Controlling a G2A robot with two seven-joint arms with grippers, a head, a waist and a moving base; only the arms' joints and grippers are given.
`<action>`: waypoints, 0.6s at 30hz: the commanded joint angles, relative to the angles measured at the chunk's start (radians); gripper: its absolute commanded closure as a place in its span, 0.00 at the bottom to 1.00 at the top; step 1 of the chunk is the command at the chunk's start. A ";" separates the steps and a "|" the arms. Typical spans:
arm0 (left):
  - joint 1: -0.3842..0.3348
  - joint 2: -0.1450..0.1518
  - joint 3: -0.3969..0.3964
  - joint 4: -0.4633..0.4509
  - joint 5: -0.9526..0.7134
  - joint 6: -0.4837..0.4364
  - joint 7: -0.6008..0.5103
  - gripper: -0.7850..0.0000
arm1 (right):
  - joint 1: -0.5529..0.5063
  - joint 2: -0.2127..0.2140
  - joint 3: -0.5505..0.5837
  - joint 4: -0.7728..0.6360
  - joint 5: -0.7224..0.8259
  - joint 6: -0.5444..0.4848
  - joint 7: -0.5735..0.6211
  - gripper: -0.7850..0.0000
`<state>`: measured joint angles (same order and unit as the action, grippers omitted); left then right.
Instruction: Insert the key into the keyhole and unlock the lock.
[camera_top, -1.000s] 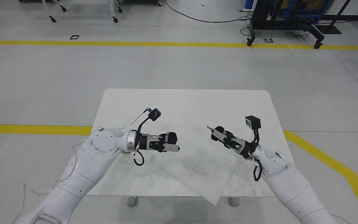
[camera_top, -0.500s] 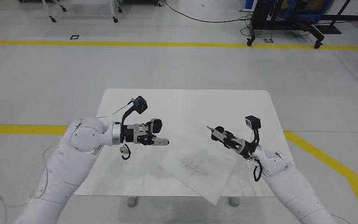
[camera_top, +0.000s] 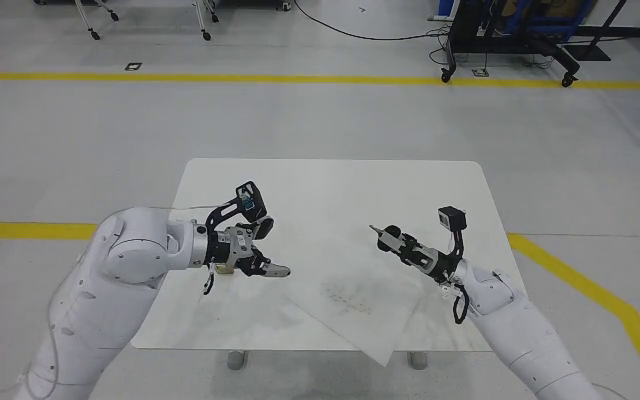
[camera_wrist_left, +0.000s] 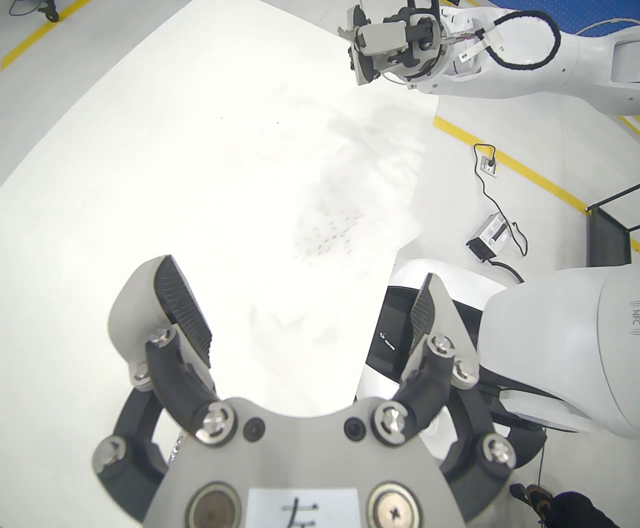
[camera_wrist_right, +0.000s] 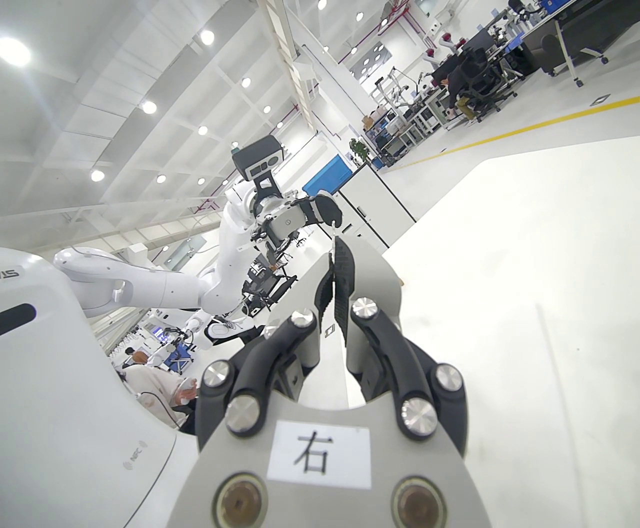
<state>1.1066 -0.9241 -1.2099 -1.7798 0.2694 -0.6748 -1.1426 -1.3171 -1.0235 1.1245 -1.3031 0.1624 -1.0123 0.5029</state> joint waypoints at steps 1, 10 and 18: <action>0.000 0.000 0.000 0.000 0.000 0.000 0.000 0.00 | 0.000 0.000 0.000 0.000 0.000 0.000 0.000 1.00; 0.064 0.036 -0.087 -0.090 0.262 0.032 -0.035 0.00 | 0.000 0.000 0.000 0.000 0.000 0.000 0.000 1.00; 0.127 0.187 0.034 -0.053 0.630 -0.107 0.104 0.00 | 0.000 0.000 0.000 0.000 0.000 0.000 0.000 1.00</action>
<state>1.2386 -0.7571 -1.1985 -1.8619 0.8411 -0.7633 -1.0585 -1.3171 -1.0235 1.1245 -1.3031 0.1624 -1.0123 0.5029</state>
